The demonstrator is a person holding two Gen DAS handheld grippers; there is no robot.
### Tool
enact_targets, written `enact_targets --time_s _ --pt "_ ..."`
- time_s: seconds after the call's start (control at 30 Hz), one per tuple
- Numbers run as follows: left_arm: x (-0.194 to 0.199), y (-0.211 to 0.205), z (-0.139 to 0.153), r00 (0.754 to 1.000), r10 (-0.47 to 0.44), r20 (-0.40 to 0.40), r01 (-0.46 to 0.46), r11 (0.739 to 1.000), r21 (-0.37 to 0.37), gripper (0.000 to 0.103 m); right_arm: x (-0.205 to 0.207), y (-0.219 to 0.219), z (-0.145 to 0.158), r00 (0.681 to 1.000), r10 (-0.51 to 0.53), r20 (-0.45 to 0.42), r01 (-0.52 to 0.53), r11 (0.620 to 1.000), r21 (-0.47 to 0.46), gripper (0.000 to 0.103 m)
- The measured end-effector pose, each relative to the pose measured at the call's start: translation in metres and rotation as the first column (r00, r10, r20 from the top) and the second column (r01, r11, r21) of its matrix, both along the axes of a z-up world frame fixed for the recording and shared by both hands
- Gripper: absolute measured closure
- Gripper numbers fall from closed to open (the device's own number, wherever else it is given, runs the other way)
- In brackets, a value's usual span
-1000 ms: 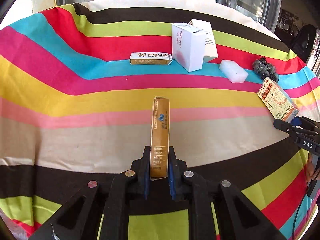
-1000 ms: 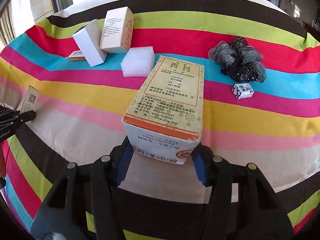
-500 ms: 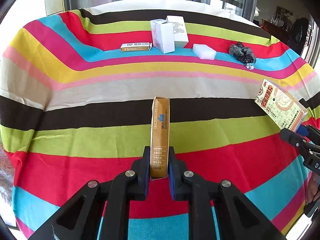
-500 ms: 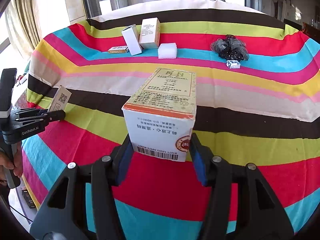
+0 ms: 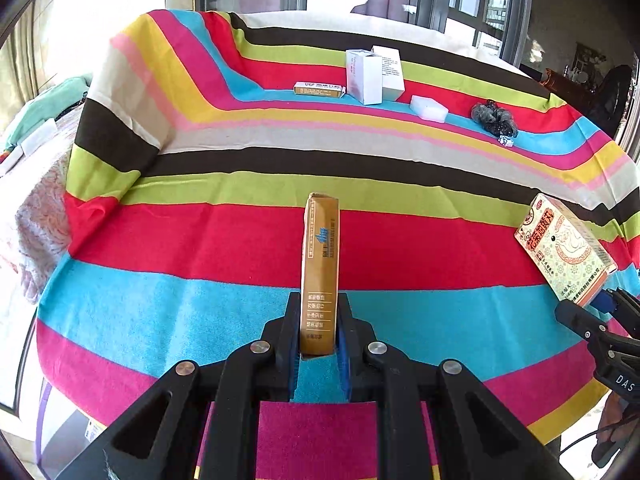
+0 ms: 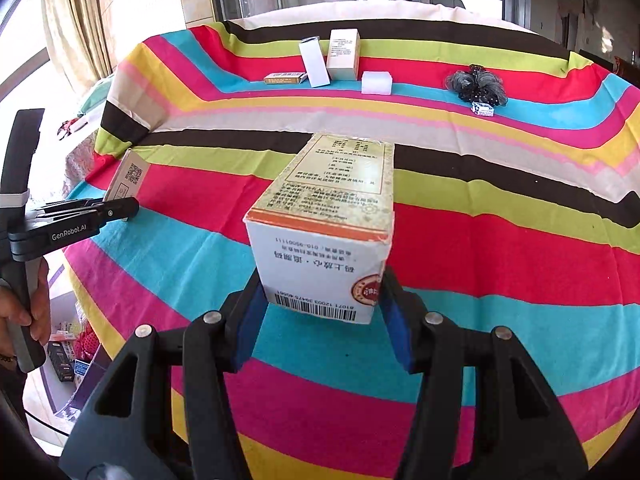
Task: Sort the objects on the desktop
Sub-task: 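Carry the tan box in the left tool while the right tool carries the cream box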
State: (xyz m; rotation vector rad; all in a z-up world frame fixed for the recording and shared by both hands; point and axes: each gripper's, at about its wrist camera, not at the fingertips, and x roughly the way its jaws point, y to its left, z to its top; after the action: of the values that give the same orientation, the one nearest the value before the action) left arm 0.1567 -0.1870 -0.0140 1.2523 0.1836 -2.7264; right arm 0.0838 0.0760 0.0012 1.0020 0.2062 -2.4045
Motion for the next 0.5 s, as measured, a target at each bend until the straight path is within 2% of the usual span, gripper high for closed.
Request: enact_targets --time_s 0.5 --pt "0.059 -0.007 0.000 0.997 0.050 -0.063 -0.047 0.998 0.048 0.088 0.042 -0.048 0.002 0.988 0.149 -0.048 -0.146 0.988 0.058 0.046"
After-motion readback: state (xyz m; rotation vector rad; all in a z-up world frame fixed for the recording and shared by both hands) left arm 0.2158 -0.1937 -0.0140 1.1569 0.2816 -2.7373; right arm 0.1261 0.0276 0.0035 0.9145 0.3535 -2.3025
